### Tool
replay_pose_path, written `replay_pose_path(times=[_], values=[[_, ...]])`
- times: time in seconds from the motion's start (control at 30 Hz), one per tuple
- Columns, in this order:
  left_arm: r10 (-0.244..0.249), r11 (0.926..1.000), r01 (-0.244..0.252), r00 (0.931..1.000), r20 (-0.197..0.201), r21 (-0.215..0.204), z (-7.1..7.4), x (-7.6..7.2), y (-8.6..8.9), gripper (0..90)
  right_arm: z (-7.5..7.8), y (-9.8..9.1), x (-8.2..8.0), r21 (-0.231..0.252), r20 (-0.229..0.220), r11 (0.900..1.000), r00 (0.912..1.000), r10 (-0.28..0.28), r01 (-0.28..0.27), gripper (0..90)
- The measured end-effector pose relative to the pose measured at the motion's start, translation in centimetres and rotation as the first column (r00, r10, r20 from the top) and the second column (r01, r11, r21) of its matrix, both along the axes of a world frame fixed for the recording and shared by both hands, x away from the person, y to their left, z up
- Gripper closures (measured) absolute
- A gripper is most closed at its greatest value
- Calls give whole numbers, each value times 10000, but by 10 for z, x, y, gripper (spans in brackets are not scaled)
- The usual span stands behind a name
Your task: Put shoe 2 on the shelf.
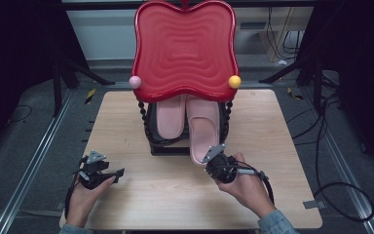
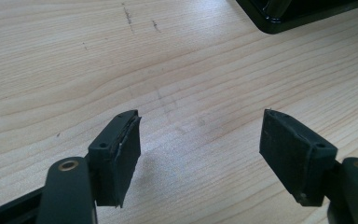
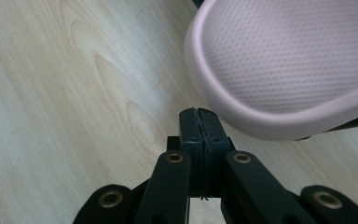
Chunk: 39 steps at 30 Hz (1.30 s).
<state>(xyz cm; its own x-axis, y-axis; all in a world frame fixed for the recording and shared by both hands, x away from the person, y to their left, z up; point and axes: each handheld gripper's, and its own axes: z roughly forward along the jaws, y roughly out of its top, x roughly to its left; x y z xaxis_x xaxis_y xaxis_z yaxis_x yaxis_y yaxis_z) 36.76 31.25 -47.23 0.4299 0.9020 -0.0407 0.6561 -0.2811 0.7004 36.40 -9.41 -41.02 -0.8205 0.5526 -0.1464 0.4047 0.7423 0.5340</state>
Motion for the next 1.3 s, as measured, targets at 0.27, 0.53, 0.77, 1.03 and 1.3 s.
replay_pose_path(times=[0.27,0.53,0.77,1.03,1.3], values=[[11,10000,-11,10000,-6,-10,-1,0,1,286,8,6,13,202,18,9998,10000,-24,24,900],[-8,10000,8,10000,-46,-19,-2,1,-1,286,20,17,41,400,76,9991,9998,-172,168,900],[-15,10000,15,10000,-37,-32,-2,1,-1,286,19,20,46,557,45,9983,9998,-192,189,900],[-31,10000,31,10000,-46,13,-2,1,-1,286,31,16,35,864,401,9961,9990,-183,148,900],[-14,10000,14,10000,-33,-36,-2,1,0,286,27,17,48,836,174,9961,9994,-314,299,900]])
